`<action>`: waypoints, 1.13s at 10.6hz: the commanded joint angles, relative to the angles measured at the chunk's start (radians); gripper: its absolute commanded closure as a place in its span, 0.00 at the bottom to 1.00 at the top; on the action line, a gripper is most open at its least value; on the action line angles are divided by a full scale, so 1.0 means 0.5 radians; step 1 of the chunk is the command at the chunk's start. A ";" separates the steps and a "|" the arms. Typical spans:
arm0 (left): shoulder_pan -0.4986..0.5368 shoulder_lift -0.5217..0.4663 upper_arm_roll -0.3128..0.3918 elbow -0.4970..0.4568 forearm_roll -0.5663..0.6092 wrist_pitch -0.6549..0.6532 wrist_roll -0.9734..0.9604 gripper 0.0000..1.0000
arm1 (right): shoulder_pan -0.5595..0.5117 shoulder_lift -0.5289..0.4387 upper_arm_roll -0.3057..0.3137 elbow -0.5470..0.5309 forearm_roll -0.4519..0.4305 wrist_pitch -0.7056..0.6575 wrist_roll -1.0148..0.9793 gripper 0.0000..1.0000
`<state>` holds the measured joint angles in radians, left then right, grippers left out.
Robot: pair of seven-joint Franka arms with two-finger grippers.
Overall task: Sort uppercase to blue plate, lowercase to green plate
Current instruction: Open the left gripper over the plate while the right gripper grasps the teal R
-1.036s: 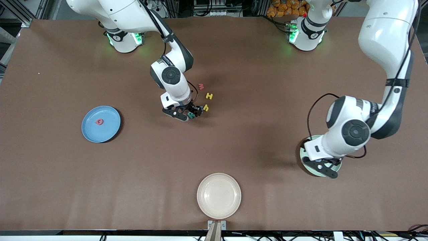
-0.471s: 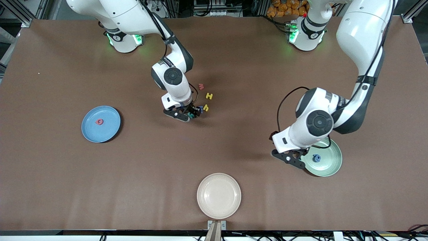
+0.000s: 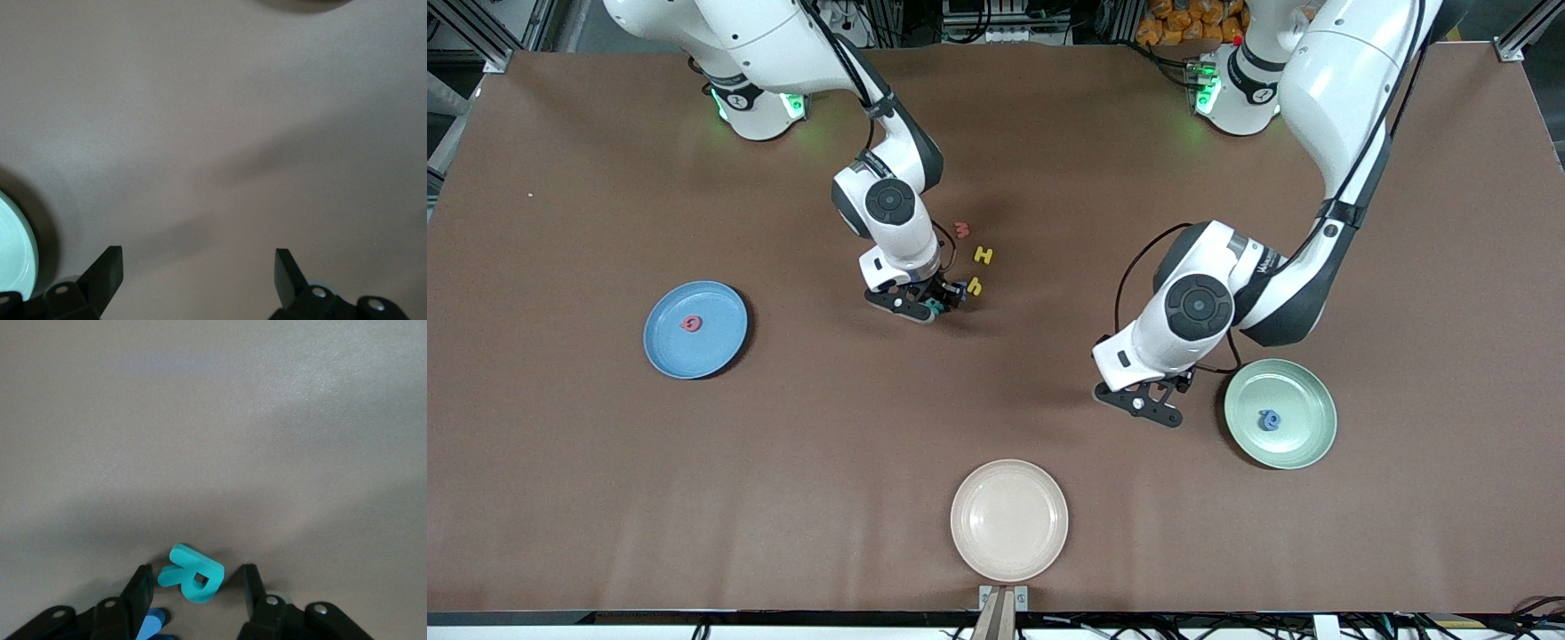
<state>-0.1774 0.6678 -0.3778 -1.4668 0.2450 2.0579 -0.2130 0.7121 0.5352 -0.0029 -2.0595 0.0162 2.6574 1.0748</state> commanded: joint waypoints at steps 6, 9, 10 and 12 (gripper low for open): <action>-0.032 0.020 0.004 0.041 -0.033 0.035 -0.013 0.00 | 0.030 0.028 -0.037 0.029 -0.036 0.014 0.035 0.50; -0.032 0.017 0.004 0.053 -0.036 0.035 -0.010 0.00 | 0.030 0.028 -0.037 0.029 -0.036 0.014 0.032 0.54; -0.032 0.014 0.001 0.053 -0.036 0.032 -0.010 0.00 | 0.030 0.028 -0.037 0.029 -0.036 0.014 0.032 0.55; -0.029 0.002 0.004 0.068 -0.100 0.032 -0.013 0.00 | 0.030 0.031 -0.037 0.029 -0.036 0.014 0.032 0.57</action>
<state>-0.1870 0.6702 -0.3779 -1.4538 0.2329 2.0779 -0.2131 0.7128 0.5320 -0.0078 -2.0582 0.0156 2.6499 1.0748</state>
